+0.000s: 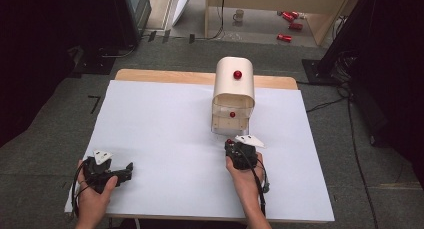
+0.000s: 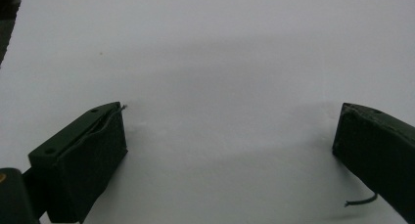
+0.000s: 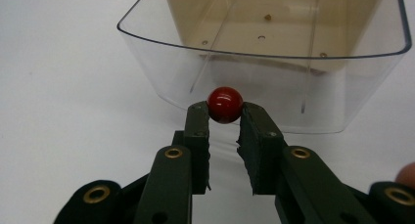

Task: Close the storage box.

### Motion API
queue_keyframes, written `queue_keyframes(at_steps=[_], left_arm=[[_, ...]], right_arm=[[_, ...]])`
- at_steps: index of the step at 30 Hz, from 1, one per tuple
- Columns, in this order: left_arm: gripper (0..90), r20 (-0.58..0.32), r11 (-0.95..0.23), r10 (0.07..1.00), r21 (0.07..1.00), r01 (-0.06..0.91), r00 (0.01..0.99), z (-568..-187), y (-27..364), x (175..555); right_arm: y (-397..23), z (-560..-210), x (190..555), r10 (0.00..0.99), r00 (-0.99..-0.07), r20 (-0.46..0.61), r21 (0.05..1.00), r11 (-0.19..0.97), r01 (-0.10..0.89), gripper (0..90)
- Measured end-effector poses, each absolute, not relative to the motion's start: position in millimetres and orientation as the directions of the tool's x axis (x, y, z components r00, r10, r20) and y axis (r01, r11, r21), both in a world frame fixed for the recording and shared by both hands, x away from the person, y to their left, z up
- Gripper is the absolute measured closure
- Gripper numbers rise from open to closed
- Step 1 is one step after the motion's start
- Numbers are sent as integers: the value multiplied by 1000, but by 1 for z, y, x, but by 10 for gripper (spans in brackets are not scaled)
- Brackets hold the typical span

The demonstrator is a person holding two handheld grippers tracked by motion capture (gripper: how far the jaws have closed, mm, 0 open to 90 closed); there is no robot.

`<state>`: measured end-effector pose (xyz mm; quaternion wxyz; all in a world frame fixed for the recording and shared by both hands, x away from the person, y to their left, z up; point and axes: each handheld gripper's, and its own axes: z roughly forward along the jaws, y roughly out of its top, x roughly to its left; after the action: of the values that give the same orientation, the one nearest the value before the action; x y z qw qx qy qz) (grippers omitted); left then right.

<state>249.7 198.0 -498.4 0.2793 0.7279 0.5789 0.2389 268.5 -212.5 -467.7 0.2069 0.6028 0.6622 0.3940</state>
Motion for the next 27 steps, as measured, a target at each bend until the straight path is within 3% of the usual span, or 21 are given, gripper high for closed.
queue_keyframes(at_steps=[27], left_arm=[[0,23,-173,976,683,709,215,-498,198,250]], right_arm=[[-214,-467,301,968,-176,180,770,-27,637,753]])
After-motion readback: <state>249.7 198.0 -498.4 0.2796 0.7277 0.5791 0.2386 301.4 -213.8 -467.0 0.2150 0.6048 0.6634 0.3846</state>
